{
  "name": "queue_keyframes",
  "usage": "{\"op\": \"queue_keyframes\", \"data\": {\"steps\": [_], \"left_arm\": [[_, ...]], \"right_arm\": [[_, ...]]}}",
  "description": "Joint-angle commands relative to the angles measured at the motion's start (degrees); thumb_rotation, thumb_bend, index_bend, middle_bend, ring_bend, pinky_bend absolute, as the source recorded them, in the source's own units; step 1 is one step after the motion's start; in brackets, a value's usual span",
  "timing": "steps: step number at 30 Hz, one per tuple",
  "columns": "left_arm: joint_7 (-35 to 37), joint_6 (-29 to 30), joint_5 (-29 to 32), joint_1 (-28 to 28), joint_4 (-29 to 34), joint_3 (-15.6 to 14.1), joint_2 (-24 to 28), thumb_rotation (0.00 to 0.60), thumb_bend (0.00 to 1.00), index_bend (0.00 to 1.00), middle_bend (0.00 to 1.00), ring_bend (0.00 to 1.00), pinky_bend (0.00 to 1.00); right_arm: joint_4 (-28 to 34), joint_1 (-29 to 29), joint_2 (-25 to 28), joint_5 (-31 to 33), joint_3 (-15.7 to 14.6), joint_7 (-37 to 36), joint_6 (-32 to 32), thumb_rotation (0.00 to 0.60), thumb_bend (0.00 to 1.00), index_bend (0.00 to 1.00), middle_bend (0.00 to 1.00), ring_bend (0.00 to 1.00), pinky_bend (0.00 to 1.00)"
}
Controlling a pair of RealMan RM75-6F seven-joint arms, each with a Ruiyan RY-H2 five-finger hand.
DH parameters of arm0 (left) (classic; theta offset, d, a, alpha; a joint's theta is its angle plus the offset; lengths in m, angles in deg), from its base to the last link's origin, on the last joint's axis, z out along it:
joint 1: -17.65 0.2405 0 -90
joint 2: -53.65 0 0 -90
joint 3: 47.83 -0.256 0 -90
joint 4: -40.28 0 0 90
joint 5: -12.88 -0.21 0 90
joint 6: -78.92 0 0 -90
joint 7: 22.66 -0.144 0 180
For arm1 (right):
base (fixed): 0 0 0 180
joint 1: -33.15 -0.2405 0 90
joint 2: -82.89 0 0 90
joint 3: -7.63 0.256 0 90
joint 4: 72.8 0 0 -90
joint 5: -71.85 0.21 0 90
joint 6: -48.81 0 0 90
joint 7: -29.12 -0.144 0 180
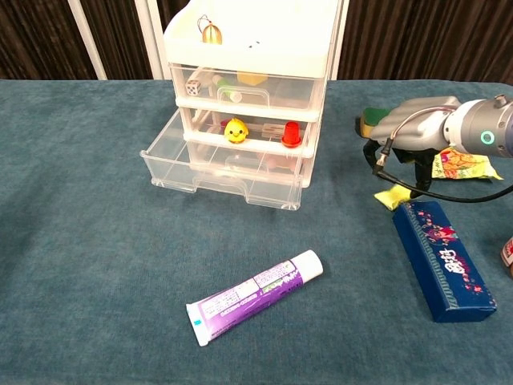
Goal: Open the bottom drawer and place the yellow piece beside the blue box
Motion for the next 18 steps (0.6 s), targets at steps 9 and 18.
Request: {"op": "queue_keyframes", "data": {"steps": [9, 18], "left_arm": [[-0.26, 0.03, 0.11, 0.07, -0.21, 0.02, -0.12, 0.600, 0.48, 0.07, 0.00, 0.00, 0.23], [-0.55, 0.18, -0.06, 0.02, -0.23, 0.07, -0.22, 0.600, 0.48, 0.07, 0.00, 0.00, 0.21]], "right_arm": [[6.86, 0.08, 5.21, 2.80, 1.51, 1.98, -5.15, 0.600, 0.16, 0.29, 1.00, 1.00, 1.00], [21.50, 3.73, 17.07, 9.49, 4.79, 1.53, -15.97, 0.600, 0.16, 0.31, 0.80, 0.87, 0.89]]}}
